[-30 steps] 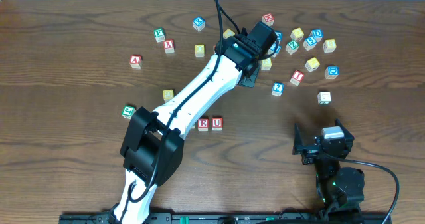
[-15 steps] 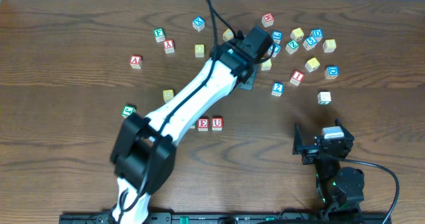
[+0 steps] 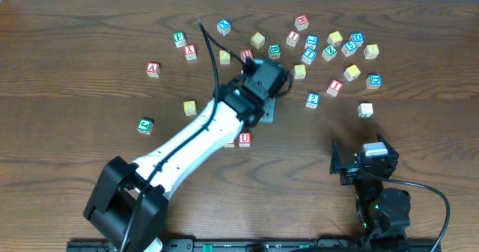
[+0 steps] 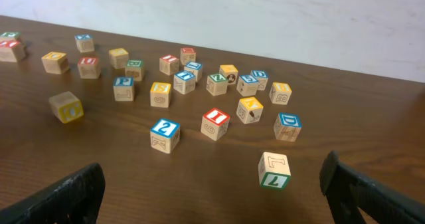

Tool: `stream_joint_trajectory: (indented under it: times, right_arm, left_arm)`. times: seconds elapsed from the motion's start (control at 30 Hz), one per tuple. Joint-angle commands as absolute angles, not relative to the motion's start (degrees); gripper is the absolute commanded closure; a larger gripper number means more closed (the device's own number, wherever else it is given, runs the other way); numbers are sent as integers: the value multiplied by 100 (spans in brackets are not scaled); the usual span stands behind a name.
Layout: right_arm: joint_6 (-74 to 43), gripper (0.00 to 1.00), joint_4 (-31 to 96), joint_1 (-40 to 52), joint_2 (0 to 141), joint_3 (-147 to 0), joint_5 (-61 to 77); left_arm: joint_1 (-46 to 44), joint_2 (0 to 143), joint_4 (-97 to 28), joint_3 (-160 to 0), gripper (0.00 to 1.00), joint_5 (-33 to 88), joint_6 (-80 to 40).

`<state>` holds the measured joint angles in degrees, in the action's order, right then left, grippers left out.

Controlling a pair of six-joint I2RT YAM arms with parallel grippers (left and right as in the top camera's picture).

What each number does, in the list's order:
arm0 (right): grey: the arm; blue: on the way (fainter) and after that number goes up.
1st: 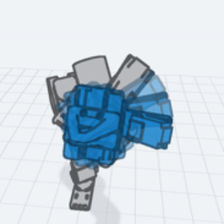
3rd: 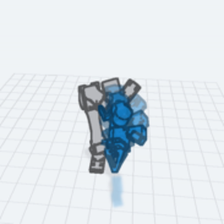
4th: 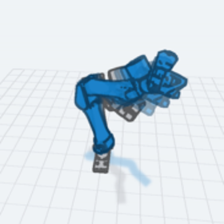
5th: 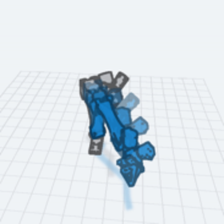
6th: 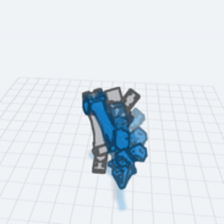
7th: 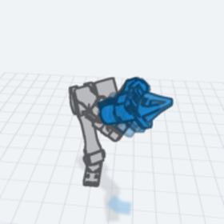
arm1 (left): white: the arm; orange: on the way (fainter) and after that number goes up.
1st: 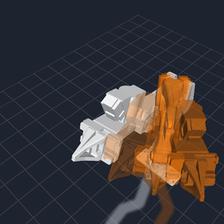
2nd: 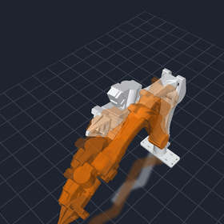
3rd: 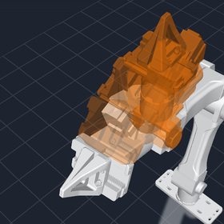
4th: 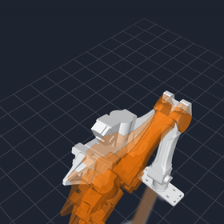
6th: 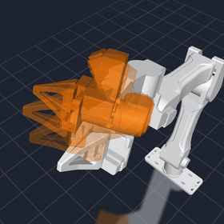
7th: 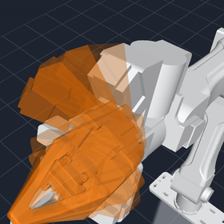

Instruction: Spell out NEURIPS

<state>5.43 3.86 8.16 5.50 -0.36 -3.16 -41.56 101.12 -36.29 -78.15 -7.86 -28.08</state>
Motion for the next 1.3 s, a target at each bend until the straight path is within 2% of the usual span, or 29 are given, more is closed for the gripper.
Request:
stream_joint_trajectory:
  times: [0.0,0.47,1.27]
  right_arm:
    - [519,1,410,790,526,-32,-301]
    - [519,1,410,790,526,-32,-301]
    - [519,1,410,790,526,-32,-301]
  left_arm:
    - [-4407,9963,-3393,-7395,92,-801,-3339]
    - [-4836,9963,-2919,-6803,92,-864,-4121]
    - [-4836,9966,-2532,-6261,93,-947,-4237]
